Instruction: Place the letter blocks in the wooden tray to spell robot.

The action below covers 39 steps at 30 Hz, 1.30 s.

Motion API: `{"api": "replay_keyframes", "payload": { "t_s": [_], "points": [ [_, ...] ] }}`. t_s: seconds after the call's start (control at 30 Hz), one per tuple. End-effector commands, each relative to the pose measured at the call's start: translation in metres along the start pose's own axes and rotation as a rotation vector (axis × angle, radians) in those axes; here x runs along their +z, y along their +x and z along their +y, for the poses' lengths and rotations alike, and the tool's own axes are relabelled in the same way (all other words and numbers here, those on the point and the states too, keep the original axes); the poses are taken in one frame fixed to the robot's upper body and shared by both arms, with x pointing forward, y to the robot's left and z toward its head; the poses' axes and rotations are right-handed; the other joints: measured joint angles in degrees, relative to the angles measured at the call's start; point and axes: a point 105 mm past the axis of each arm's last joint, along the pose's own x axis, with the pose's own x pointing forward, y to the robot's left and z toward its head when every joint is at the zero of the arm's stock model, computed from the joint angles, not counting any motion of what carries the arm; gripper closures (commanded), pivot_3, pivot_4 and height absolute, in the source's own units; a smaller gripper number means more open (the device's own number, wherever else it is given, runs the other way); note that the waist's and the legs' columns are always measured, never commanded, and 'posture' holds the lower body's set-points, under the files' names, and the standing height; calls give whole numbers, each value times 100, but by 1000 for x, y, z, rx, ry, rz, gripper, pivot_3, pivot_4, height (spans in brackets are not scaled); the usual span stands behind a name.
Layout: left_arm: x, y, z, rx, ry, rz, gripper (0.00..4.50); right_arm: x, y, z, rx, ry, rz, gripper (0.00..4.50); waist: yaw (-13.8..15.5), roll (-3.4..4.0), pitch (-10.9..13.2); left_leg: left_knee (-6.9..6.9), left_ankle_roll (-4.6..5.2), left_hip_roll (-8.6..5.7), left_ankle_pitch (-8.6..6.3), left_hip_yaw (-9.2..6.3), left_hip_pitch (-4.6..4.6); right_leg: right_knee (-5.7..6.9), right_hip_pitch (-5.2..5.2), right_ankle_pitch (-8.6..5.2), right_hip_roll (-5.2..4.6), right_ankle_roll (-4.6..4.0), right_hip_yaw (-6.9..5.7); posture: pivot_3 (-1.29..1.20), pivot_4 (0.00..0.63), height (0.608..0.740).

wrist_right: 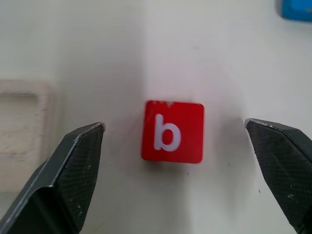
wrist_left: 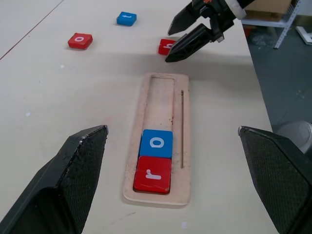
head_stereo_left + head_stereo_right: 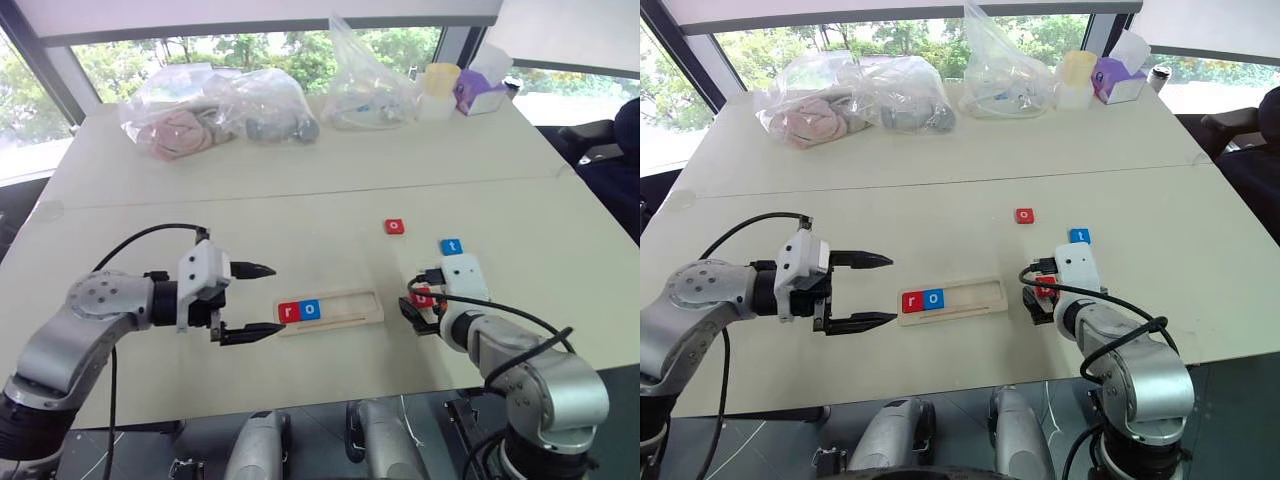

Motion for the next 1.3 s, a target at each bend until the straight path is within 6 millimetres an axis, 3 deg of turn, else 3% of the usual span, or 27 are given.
{"api": "replay_keyframes", "payload": {
  "t_s": [0.03,0.23,0.43,0.97,1.3],
  "points": [
    [7,1,1,3,38,-14,0,19,-17,17,251,-215,-60,51,7,5,5,0,0,-1,0,0,0,0,1,0,-1,0,0,0,150,740],
    [8,3,2,2,43,-17,0,28,-41,16,613,-531,-93,51,13,-4,8,-1,1,-3,-1,-5,1,-10,9,-4,3,5,-3,0,150,740],
    [9,6,-1,-3,47,-20,0,16,-23,-6,739,-739,-88,51,8,-7,8,6,2,-3,-1,5,5,-11,13,-3,5,7,-1,0,150,740],
    [12,3,-13,-16,37,-4,0,16,12,-41,765,-806,-64,51,26,-7,8,14,2,-4,1,12,8,8,13,2,4,0,2,0,150,740],
    [10,-7,-15,-9,48,34,0,13,29,-48,764,-784,-53,51,22,-5,7,15,1,-4,2,20,13,13,16,5,5,-4,3,0,150,740]
  ]
}}
